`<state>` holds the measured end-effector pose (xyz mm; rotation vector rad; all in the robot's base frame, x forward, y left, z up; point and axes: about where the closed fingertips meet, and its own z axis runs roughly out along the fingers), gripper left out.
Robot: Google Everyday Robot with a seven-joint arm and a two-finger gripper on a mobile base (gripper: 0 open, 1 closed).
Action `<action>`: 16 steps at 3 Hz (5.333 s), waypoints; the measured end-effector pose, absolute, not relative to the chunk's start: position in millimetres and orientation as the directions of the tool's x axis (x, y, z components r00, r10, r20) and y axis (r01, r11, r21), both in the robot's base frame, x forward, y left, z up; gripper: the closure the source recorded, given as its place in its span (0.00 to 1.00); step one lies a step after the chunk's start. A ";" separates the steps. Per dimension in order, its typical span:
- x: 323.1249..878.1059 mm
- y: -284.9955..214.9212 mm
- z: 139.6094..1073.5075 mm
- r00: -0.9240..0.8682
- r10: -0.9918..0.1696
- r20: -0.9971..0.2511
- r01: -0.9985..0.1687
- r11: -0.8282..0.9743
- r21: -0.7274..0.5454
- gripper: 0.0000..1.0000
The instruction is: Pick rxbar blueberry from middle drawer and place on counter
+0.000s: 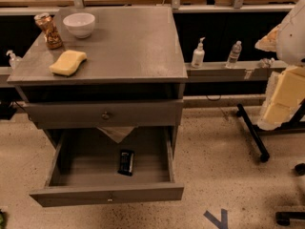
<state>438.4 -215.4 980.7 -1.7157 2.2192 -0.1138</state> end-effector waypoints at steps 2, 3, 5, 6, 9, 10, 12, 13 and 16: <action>459.0 -208.7 973.0 -0.212 -0.949 -0.235 -0.913 0.278 -0.299 0.00; 482.6 -192.5 933.7 -0.224 -0.931 -0.289 -0.905 0.309 -0.293 0.00; 503.2 -175.6 915.0 -0.183 -0.927 -0.328 -0.909 0.287 -0.303 0.00; 504.4 -146.3 861.0 -0.141 -0.924 -0.355 -0.944 0.234 -0.234 0.00; 514.1 -93.7 772.0 -0.050 -0.869 -0.492 -0.949 0.195 -0.247 0.00; 515.3 -92.4 768.1 -0.078 -0.873 -0.481 -0.952 0.209 -0.224 0.00; 526.7 -68.3 717.0 -0.060 -0.846 -0.529 -0.960 0.195 -0.202 0.00; 533.2 -55.3 685.3 -0.027 -0.818 -0.575 -0.967 0.167 -0.192 0.00; 521.5 10.4 619.6 0.033 -0.786 -0.617 -0.996 0.021 -0.081 0.00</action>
Offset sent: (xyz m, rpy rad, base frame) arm 0.0478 0.0140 -0.0228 0.0344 -0.0823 -0.0080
